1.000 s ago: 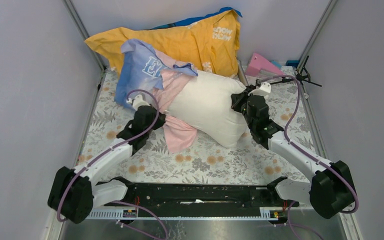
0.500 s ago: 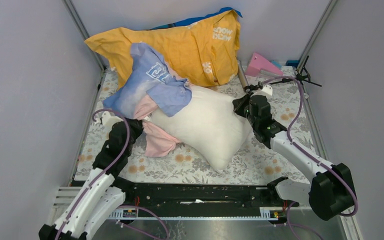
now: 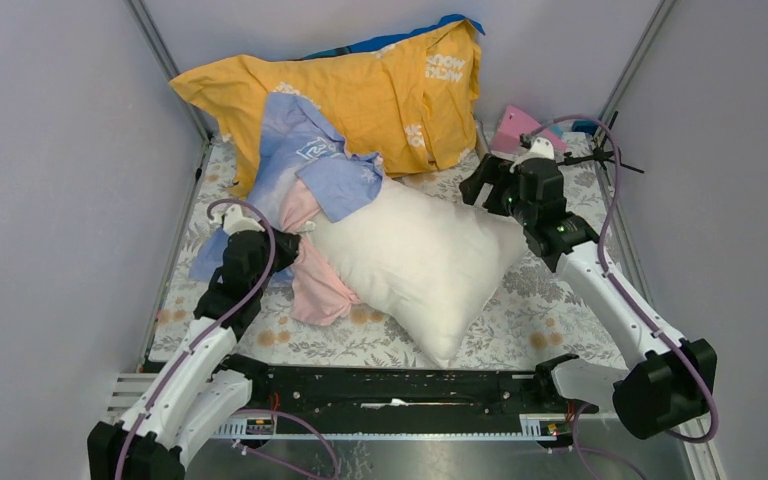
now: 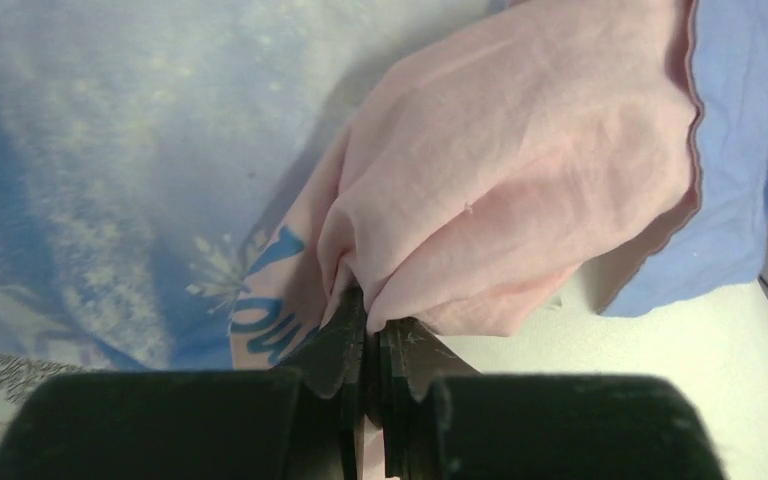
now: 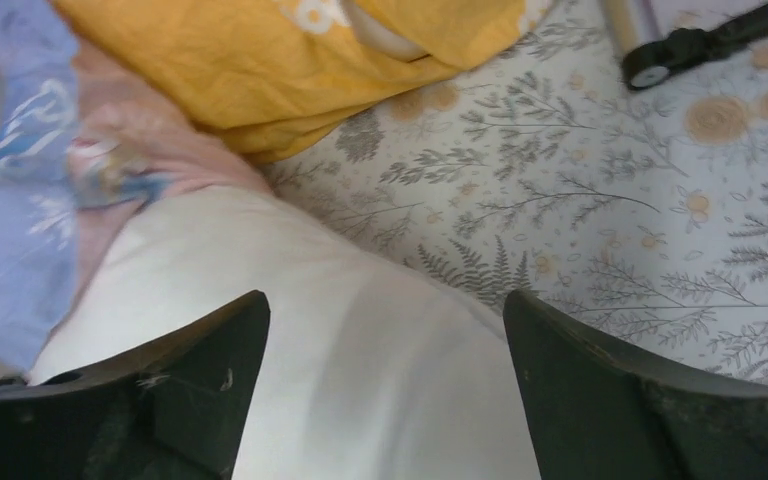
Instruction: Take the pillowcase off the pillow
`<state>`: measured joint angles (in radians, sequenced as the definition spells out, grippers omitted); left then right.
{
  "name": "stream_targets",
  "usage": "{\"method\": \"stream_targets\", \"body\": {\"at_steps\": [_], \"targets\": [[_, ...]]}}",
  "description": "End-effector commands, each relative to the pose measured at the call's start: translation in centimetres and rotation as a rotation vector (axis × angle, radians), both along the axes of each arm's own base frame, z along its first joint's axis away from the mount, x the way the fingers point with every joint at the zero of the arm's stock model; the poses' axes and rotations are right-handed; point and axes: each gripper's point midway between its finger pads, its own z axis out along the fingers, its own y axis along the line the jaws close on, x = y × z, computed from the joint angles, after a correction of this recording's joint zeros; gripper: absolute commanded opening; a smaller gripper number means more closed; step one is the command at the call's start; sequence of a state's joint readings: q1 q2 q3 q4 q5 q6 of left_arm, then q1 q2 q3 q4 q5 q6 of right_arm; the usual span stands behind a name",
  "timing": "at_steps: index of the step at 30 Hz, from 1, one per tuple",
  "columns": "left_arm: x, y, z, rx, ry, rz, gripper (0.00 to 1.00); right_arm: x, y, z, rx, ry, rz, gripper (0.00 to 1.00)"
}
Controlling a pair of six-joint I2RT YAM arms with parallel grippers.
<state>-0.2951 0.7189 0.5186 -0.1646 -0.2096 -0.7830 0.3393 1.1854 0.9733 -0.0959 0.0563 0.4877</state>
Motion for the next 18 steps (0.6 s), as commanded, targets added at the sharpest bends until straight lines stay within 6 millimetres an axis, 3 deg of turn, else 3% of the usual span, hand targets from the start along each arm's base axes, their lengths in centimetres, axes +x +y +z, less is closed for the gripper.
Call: {"method": "stream_targets", "body": {"at_steps": [1,6,9,11,13,18], "targets": [[1.5,-3.6,4.1,-0.03,-0.115,-0.199,0.0,-2.6,3.7,3.4,-0.11,-0.033,0.235,0.97],[1.4,-4.3,3.3,-0.037,-0.091,-0.241,0.0,-6.2,6.9,5.4,-0.261,-0.094,0.328,1.0],[1.3,-4.4,3.4,-0.042,-0.101,-0.243,0.0,-8.8,9.9,4.9,-0.265,-0.072,0.441,0.99],[1.2,-4.4,3.5,-0.04,-0.104,-0.246,0.0,-11.4,12.9,2.9,-0.276,-0.037,0.538,1.0],[1.1,-4.3,3.5,-0.036,-0.106,-0.245,0.0,-13.0,14.7,-0.1,-0.331,0.012,0.582,1.0],[1.2,-4.2,3.3,-0.039,-0.104,-0.238,0.0,-13.9,14.0,-7.4,-0.495,0.157,0.552,1.0]]}}
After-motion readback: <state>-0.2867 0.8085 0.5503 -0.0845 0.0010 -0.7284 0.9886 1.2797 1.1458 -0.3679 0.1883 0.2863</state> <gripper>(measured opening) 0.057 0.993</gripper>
